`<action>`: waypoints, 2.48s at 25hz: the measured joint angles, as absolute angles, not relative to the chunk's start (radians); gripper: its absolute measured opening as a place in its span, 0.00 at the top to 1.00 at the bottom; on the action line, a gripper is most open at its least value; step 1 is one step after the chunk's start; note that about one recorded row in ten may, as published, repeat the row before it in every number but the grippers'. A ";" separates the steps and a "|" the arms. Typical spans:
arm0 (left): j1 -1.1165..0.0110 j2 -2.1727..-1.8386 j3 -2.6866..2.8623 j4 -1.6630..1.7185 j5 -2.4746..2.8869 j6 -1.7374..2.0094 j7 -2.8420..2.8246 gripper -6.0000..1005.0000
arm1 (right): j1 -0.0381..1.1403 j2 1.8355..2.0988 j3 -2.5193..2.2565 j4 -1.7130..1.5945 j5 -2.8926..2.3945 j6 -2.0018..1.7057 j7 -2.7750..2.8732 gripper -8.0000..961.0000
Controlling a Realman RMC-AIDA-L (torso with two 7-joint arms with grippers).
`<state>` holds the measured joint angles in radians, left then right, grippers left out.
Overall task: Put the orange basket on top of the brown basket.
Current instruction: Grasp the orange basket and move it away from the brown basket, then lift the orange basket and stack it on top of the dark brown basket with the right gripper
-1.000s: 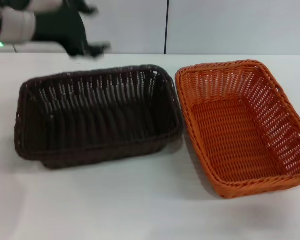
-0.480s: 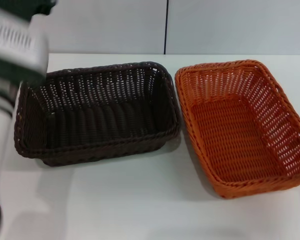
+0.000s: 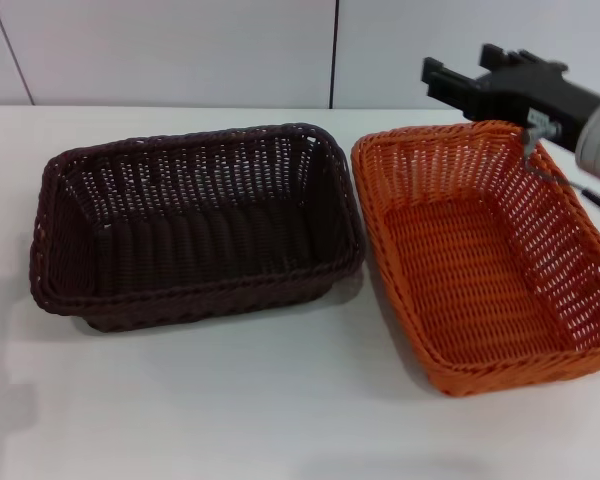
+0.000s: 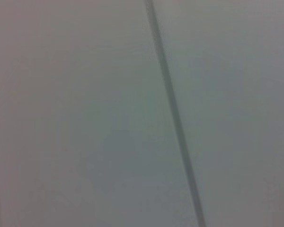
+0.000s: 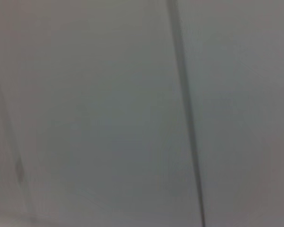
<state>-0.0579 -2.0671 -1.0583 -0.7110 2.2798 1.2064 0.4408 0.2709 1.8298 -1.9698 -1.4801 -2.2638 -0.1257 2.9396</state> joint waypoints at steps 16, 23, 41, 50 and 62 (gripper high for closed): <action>-0.064 -2.067 -1.061 -0.502 2.141 1.176 0.272 0.24 | 0.392 2.063 -1.161 -1.919 -2.307 -1.916 2.202 0.23; -0.069 -2.070 -1.053 -0.491 2.111 1.166 0.268 0.24 | 0.372 2.071 -1.230 -1.859 -2.378 -1.920 2.124 0.23; -0.072 -2.069 -1.041 -0.491 2.109 1.167 0.267 0.24 | 0.403 2.076 -1.496 -1.611 -2.593 -1.659 2.130 0.24; -0.072 -2.068 -1.041 -0.481 2.109 1.167 0.267 0.24 | 0.403 2.078 -1.557 -1.681 -2.616 -1.617 2.204 0.61; -0.096 -2.068 -1.041 -0.442 2.109 1.167 0.267 0.24 | 0.407 2.077 -1.575 -1.825 -2.692 -1.597 2.373 0.82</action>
